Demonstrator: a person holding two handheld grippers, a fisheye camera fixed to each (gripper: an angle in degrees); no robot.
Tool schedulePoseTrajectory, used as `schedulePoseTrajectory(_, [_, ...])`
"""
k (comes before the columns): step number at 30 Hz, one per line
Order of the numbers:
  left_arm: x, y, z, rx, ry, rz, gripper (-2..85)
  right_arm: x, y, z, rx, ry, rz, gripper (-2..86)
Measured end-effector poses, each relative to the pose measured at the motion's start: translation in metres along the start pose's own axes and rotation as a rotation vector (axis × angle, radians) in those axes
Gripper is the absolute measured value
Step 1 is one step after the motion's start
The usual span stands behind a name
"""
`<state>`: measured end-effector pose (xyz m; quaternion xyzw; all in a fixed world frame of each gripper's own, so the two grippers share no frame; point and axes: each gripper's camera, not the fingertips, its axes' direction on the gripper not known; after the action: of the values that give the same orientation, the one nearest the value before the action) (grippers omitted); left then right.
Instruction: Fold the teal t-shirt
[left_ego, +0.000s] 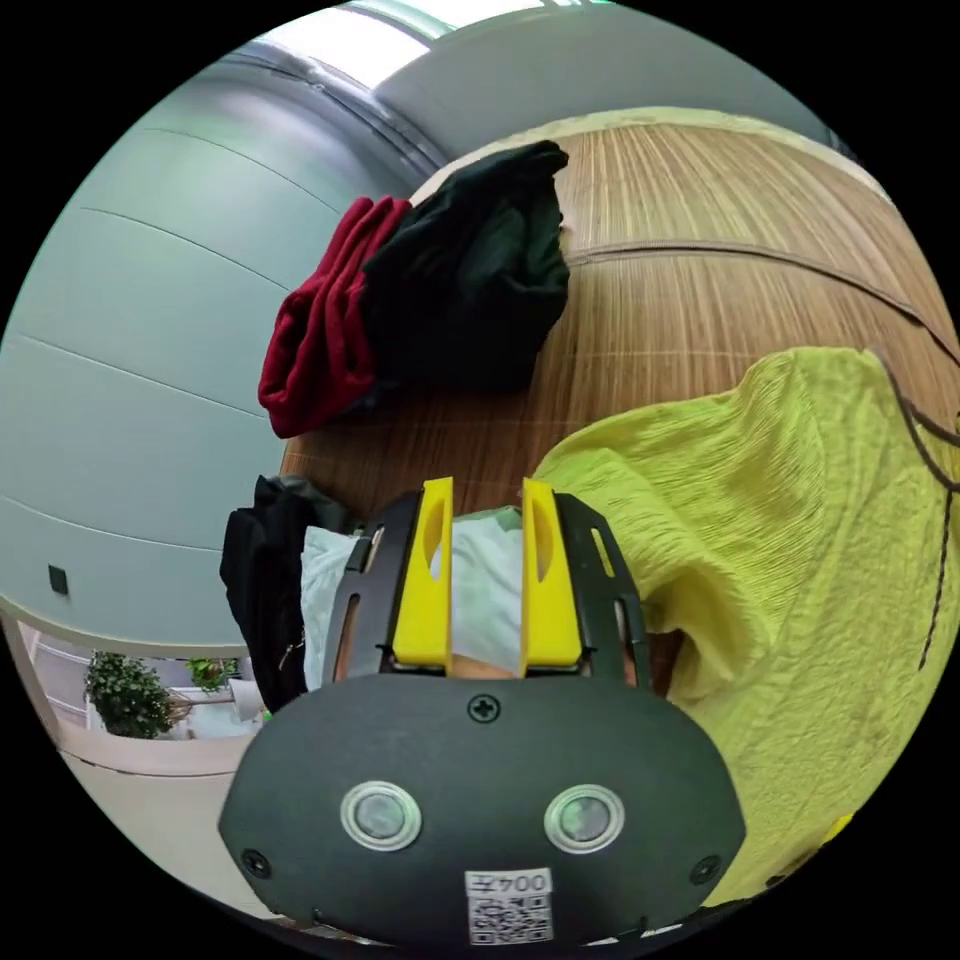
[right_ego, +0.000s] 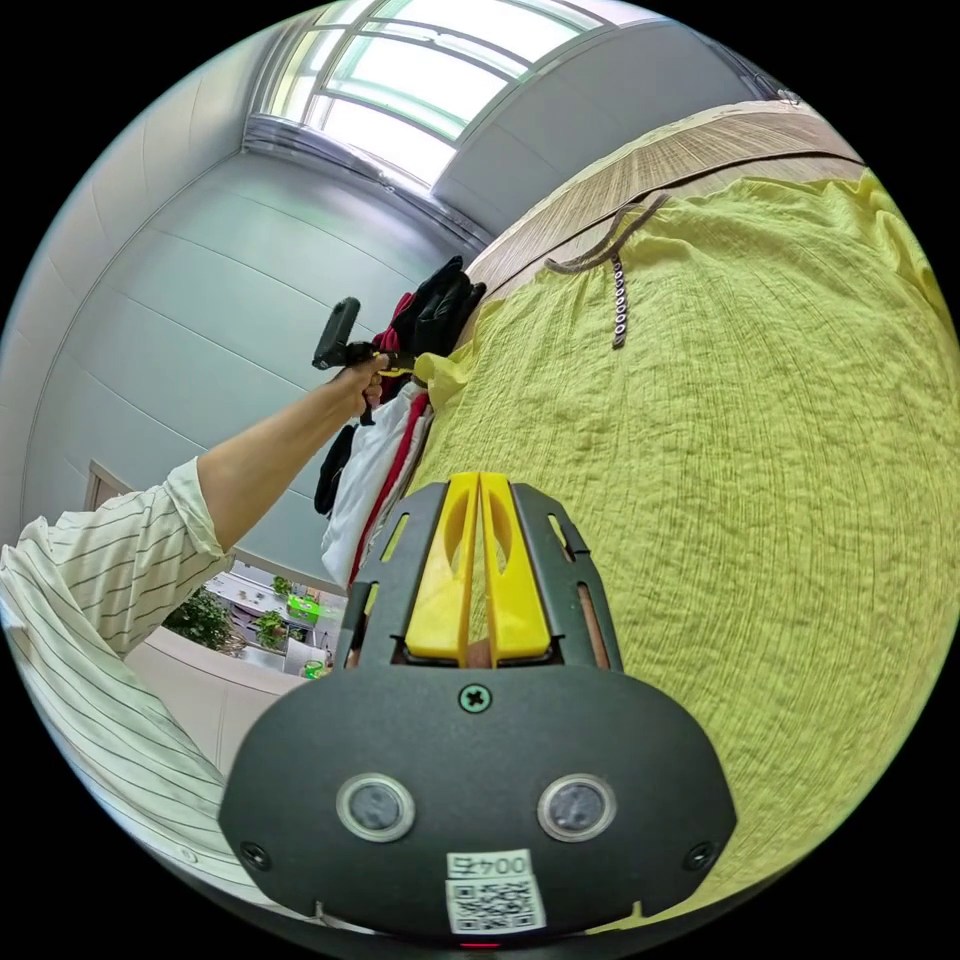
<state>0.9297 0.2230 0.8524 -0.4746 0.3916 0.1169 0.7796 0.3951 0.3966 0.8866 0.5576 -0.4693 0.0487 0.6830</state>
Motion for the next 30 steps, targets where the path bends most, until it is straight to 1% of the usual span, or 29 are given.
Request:
schedulePoseTrajectory(1, [-0.006, -0.003, 0.013, -0.044, 0.001, 0.012, 13.1, 0.003, 0.000, -0.001, 0.002, -0.008, 0.004, -0.7])
schedulePoseTrajectory(3, [-0.017, -0.005, 0.023, -0.060, 0.086, 0.005, 15.3, 0.005, 0.000, 0.000, 0.001, -0.018, 0.005, -0.8])
schedulePoseTrajectory(4, [-0.029, -0.007, 0.025, -0.045, 0.187, -0.029, 16.3, 0.005, 0.001, 0.001, -0.002, -0.019, 0.002, -0.8])
schedulePoseTrajectory(5, [-0.042, -0.007, 0.025, 0.003, 0.331, -0.067, 16.7, 0.005, 0.001, 0.002, -0.004, -0.020, 0.000, -0.8])
schedulePoseTrajectory(6, [-0.049, -0.006, 0.025, 0.027, 0.419, -0.087, 16.7, 0.006, 0.001, 0.004, -0.009, -0.021, -0.004, -0.8])
schedulePoseTrajectory(7, [-0.063, -0.007, 0.030, 0.043, 0.558, -0.146, 16.6, 0.006, 0.002, 0.007, -0.013, -0.023, -0.005, -0.8])
schedulePoseTrajectory(8, [-0.073, -0.007, 0.037, 0.040, 0.613, -0.197, 16.4, 0.006, 0.002, 0.008, -0.015, -0.024, -0.006, -0.7])
schedulePoseTrajectory(11, [-0.076, -0.012, 0.050, 0.022, 0.574, -0.203, 16.4, 0.008, 0.003, 0.012, -0.020, -0.022, -0.009, -0.7])
schedulePoseTrajectory(15, [-0.051, -0.023, 0.072, -0.042, 0.625, -0.152, 17.6, 0.014, 0.003, 0.017, -0.023, -0.015, -0.002, -0.7])
schedulePoseTrajectory(19, [-0.028, -0.034, 0.087, -0.066, 0.497, -0.172, 17.8, 0.018, 0.004, 0.024, -0.037, -0.011, -0.002, -0.7])
schedulePoseTrajectory(21, [-0.015, -0.040, 0.097, -0.092, 0.500, -0.144, 17.3, 0.018, 0.003, 0.025, -0.037, -0.011, -0.005, -0.7])
schedulePoseTrajectory(24, [0.011, -0.045, 0.111, -0.126, 0.513, -0.090, 12.8, 0.019, 0.003, 0.027, -0.039, -0.012, -0.006, -0.7])
schedulePoseTrajectory(25, [0.021, -0.045, 0.114, -0.134, 0.505, -0.069, 8.6, 0.020, 0.002, 0.028, -0.039, -0.012, -0.006, -0.7])
schedulePoseTrajectory(26, [0.032, -0.046, 0.118, -0.146, 0.509, -0.031, 6.3, 0.020, 0.002, 0.028, -0.040, -0.012, -0.005, -0.7])
schedulePoseTrajectory(30, [0.043, -0.040, 0.101, -0.082, 0.464, -0.003, 3.1, 0.022, 0.001, 0.028, -0.037, -0.018, 0.000, -0.7])
